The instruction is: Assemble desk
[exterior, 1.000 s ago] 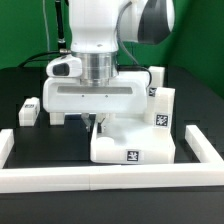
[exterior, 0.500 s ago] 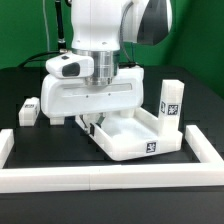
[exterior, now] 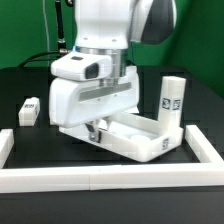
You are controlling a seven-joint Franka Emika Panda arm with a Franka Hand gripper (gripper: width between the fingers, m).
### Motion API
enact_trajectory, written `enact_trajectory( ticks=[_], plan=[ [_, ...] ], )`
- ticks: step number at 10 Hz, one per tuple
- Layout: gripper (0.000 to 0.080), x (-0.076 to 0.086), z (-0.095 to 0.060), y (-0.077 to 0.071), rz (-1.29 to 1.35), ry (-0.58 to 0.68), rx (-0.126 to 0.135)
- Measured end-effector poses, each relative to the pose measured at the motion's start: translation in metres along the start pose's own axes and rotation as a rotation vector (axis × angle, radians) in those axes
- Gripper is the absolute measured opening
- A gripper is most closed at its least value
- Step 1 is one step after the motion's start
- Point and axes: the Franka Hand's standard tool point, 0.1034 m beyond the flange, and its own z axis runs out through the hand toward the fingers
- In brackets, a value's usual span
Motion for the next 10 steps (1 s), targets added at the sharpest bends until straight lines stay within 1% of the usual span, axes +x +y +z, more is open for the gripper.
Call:
enact_trajectory(
  ticks=[1,2,3,5,6,7,8,9,10],
  plan=[
    [0.0057,0.010,-0.002,-0.003,-0.047,0.001,-0.014],
    [0.0058,0.007,-0.003,-0.006,-0.015,-0.013,-0.032],
    [0.0057,0.002,-0.002,-0.004,-0.129,-0.030,-0.039],
    [0.0057,0.000,-0.002,-0.002,-0.210,-0.038,-0.042],
    [0.0057,-0.002,-0.002,-0.001,-0.300,-0.047,-0.044],
    [0.0057,-0.004,0.000,0.004,-0.450,-0.055,-0.044],
    [0.0057,-0.004,0.003,0.013,-0.556,-0.059,-0.038],
    [0.0057,0.004,0.006,0.020,-0.578,-0.057,-0.036],
    [0.0057,0.014,0.009,0.024,-0.590,-0.051,-0.045]
  ],
)
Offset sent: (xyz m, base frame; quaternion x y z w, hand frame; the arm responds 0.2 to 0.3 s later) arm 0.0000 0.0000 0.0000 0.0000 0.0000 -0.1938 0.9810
